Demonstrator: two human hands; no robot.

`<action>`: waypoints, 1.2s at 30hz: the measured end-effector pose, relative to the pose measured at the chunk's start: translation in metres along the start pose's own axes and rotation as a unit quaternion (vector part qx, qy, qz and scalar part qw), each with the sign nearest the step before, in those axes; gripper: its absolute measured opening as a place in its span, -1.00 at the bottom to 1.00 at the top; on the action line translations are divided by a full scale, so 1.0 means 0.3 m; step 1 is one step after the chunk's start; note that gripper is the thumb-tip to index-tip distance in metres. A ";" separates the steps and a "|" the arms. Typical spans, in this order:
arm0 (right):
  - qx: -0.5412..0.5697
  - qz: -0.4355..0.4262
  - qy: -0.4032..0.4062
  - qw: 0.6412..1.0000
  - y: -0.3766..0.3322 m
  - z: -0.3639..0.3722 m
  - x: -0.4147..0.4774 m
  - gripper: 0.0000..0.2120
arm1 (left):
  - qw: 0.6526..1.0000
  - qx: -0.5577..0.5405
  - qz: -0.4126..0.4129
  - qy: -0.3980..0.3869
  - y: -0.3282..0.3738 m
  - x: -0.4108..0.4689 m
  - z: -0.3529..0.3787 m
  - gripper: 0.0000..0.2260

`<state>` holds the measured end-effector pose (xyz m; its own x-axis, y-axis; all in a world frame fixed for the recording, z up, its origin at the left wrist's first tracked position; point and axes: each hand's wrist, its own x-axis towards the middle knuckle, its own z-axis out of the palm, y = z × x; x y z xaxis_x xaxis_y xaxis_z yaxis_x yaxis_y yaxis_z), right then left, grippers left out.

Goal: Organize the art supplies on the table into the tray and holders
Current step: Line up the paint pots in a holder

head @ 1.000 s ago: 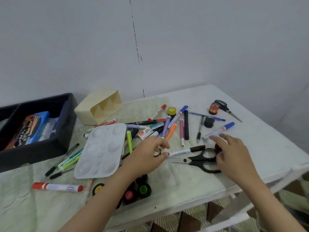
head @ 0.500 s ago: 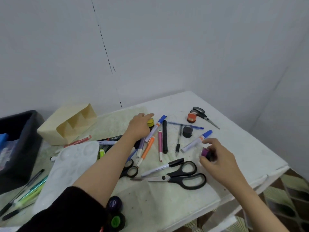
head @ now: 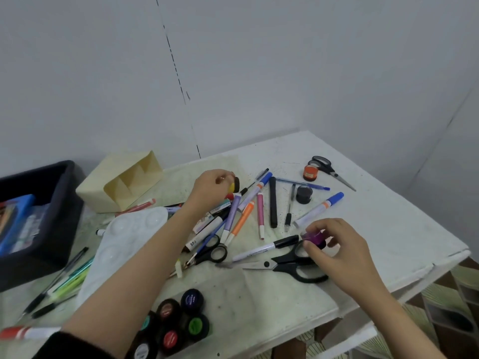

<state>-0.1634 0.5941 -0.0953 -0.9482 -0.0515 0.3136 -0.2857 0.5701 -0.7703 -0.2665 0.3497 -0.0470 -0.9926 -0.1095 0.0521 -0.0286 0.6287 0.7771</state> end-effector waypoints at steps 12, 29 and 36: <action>0.109 -0.013 -0.152 0.982 -0.150 0.136 -0.092 -0.67 | 0.841 -0.443 -0.289 -0.117 -0.066 -0.391 -0.194 -0.83; 0.001 -0.107 -0.251 0.962 -0.227 0.219 -0.156 -0.67 | 0.989 -0.097 0.008 -0.110 -0.158 -0.588 -0.155 -0.66; 0.013 -0.111 -0.240 0.964 -0.228 0.206 -0.168 -0.69 | 0.994 -0.016 0.087 -0.070 -0.193 -0.584 -0.098 -0.65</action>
<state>-0.1046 0.5069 -0.0928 -0.8172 -0.5465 0.1833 -0.4859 0.4820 -0.7291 -0.0874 0.3098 -0.0826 -0.9888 0.1091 0.1019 0.1473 0.6033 0.7838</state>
